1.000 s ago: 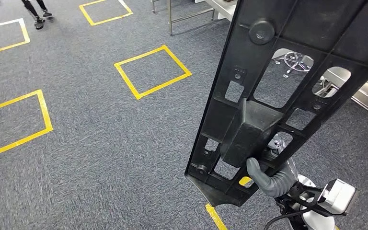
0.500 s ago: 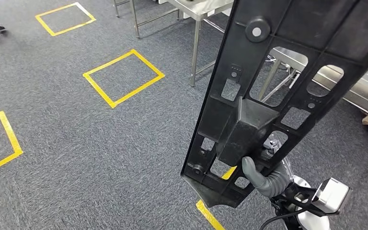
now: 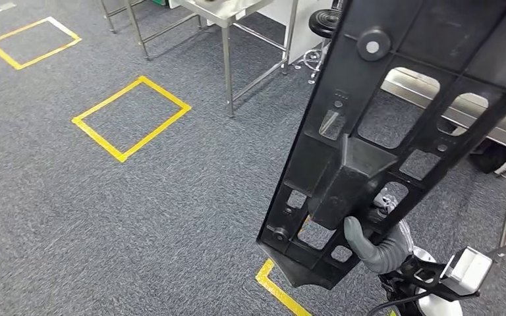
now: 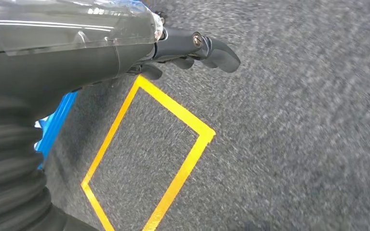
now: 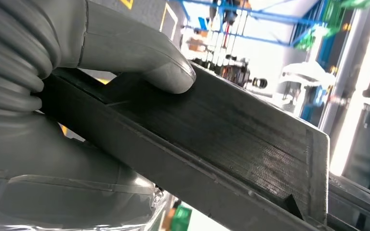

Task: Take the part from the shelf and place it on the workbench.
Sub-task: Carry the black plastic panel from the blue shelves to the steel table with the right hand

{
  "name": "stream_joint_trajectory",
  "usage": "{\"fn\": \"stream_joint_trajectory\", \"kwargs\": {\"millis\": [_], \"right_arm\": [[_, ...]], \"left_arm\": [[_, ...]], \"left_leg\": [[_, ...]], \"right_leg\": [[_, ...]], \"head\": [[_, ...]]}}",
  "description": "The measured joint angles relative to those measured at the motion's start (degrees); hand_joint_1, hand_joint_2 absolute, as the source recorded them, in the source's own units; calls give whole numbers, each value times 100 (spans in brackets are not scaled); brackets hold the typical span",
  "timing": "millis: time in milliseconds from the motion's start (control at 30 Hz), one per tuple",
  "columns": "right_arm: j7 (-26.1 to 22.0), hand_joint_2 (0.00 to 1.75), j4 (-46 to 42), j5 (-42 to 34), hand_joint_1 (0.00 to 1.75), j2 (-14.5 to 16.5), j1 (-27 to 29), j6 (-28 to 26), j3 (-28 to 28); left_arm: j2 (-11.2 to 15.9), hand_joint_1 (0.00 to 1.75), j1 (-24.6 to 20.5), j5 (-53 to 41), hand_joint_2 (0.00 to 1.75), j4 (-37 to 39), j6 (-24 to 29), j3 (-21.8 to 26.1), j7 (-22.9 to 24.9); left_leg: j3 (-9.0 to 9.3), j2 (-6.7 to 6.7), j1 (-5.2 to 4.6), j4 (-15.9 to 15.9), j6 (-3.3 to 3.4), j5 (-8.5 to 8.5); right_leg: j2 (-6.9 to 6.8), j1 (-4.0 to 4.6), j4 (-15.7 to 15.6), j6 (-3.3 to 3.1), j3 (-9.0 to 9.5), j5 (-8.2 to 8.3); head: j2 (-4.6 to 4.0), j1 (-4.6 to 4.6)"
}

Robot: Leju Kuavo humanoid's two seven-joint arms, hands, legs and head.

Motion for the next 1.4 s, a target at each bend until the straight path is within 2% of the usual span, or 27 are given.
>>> {"fn": "stream_joint_trajectory", "kwargs": {"millis": [67, 133, 167, 200, 233, 267, 333, 400, 467, 533, 600, 633, 667, 700, 767, 833, 900, 967, 1000, 1067, 1133, 1167, 1200, 1233, 1300, 1367, 1400], "right_arm": [[-37, 175, -14, -14, 171, -15, 58, -8, -36], [-46, 175, -12, -12, 171, -19, 79, -3, -44], [-43, 175, -5, -9, 171, -19, 86, 4, -44], [-38, 175, 4, -4, 171, -18, 84, 10, -43], [-31, 175, 18, 4, 171, -17, 72, 13, -43], [-23, 175, 32, 15, 171, -16, 53, 13, -42], [-13, 175, 58, 31, 171, -15, -2, 7, -43], [-1, 175, 78, 33, 171, -16, -46, 5, -52], [8, 175, 88, 33, 171, -20, -56, 3, -72], [7, 175, 92, 32, 171, -33, -47, -12, -112], [9, 175, 95, 33, 171, -44, -39, -49, -159], [12, 175, 95, 34, 171, -46, -35, -68, -174], [17, 175, 95, 35, 171, -45, -23, -83, -183], [27, 175, 94, 40, 171, -45, -12, -93, -196], [72, 175, 75, 70, 171, -45, 1, -98, -244], [120, 175, 25, 102, 171, -45, -3, -99, -305], [142, 175, -32, 109, 171, -47, -2, -97, -356], [149, 175, -71, 105, 171, -59, 23, -86, -415], [151, 175, -85, 99, 171, -68, 41, -72, -447], [154, 175, -102, 79, 171, -82, 43, -26, -493], [155, 175, -102, 60, 171, -87, 21, 13, -509], [160, 175, -97, 50, 171, -89, 18, 22, -511], [167, 175, -92, 38, 171, -88, 24, 19, -514], [180, 175, -90, 25, 171, -88, 31, 13, -522], [209, 175, -91, -2, 171, -91, 50, 4, -557], [225, 175, -91, -32, 171, -99, 59, 11, -596], [227, 175, -89, -51, 171, -106, 59, 21, -609]], "left_arm": [[-2, 0, -2, -23, 175, 0, -24, -15, 50], [-7, 0, 19, -26, 175, 0, -38, -17, 118], [-8, 0, 30, -22, 175, 0, -39, -16, 144], [-9, 0, 38, -12, 175, 0, -35, -15, 162], [-9, 0, 39, 1, 175, 0, -27, -15, 168], [-9, 0, 35, 17, 175, 0, -15, -14, 164], [-11, 0, 27, 43, 175, 0, 8, -14, 135], [-20, 0, 25, 56, 175, 0, 16, -14, 88], [-37, 0, 22, 61, 175, 0, 19, -14, 31], [-51, 0, 8, 67, 175, -1, 20, -12, -54], [-61, 0, 0, 72, 175, -2, 16, -11, -152], [-67, 0, 5, 73, 175, -2, 14, -11, -189], [-77, 0, 12, 73, 175, -1, 13, -11, -212], [-89, 0, 15, 73, 175, -1, 13, -10, -227], [-125, 0, 4, 72, 175, 0, 14, -11, -242], [-171, 0, -12, 66, 175, 0, 15, -13, -244], [-202, 0, -16, 60, 175, 0, 15, -13, -241], [-220, 0, -16, 67, 175, 0, 16, -11, -230], [-227, 0, -20, 80, 175, 0, 21, -11, -222], [-234, 0, -31, 123, 175, 0, 40, -8, -204], [-234, 0, -20, 151, 175, 0, 58, -3, -176], [-234, 0, -9, 153, 175, 0, 61, 0, -152], [-234, 0, 1, 141, 175, 0, 60, 2, -124], [-234, 0, 9, 124, 175, 0, 54, 3, -93], [-234, 0, 10, 87, 175, 0, 36, 3, -32], [-234, 0, 8, 75, 175, 0, 20, 2, 20], [-236, 0, 9, 77, 175, 0, 16, 2, 41]], "left_leg": [[-173, -244, 16, 447, -38, -272], [-546, -400, 19, 1223, -56, -618], [-700, -420, 20, 1502, -64, -685], [-774, -431, 22, 1593, -71, -635], [-737, -445, 27, 1437, -73, -464], [-610, -488, 38, 1094, -73, -225], [-319, -707, 69, 371, -58, 104], [-215, -837, 70, 102, -10, 147], [-214, -753, 51, 76, 69, 162], [-196, -650, 61, 31, 147, 190], [-185, -533, 61, 4, 196, 199], [-186, -472, 53, 3, 210, 194], [-186, -405, 45, 5, 214, 186], [-183, -333, 39, 6, 216, 176], [-162, -201, 30, 8, 207, 152], [-124, -93, 6, 11, 175, 119], [-95, 7, -15, 14, 123, 87], [-57, 122, -25, -4, 63, 63], [-39, 120, -18, 2, 30, 39], [-136, -99, -4, 283, -19, -161], [-483, -374, 15, 1001, -39, -505], [-672, -418, 18, 1359, -46, -627], [-801, -430, 17, 1572, -47, -651], [-833, -434, 16, 1572, -40, -562], [-603, -505, 16, 963, 2, -131], [-310, -734, 20, 263, 52, 167], [-240, -816, 16, 93, 71, 209]], "right_leg": [[112, -42, -52, -53, 49, 23], [239, -38, -49, -81, 55, 19], [312, -37, -41, -87, 56, 15], [392, -38, -29, -83, 58, 8], [471, -43, -10, -71, 62, -2], [547, -51, 15, -52, 67, -18], [675, -53, 86, 5, 47, -59], [773, -54, 130, 74, -6, -70], [854, -77, 119, 147, -37, -52], [704, -78, 256, 203, -107, -144], [400, -74, 833, 238, -386, -452], [306, -78, 1209, 252, -575, -620], [267, -82, 1517, 260, -736, -721], [248, -82, 1653, 261, -811, -719], [185, -75, 1276, 234, -626, -431], [-45, -29, 501, 164, -217, -117], [-187, 32, 119, 93, -31, -37], [-83, 45, 85, 45, -39, -40], [-23, 26, 62, 21, -24, -28], [99, -22, 6, -31, 18, -1], [222, -35, -5, -63, 36, 4], [291, -31, -2, -71, 37, 2], [365, -25, 2, -74, 41, -1], [439, -20, 7, -74, 46, -5], [582, -15, 19, -59, 67, -17], [704, -8, 44, -20, 58, -34], [755, -17, 55, 9, 40, -36]], "head": [[-1, -1], [-1, -2], [-1, -2], [0, -2], [0, -2], [0, -2], [-1, -2], [-1, -1], [-1, 0], [-1, 0], [0, 0], [-1, 0], [0, 0], [0, 0], [0, 0], [0, 0], [1, 0], [0, 0], [0, 0], [-1, -2], [0, -4], [0, -4], [0, -4], [0, -4], [-1, -4], [-1, -4], [-1, -4]]}}
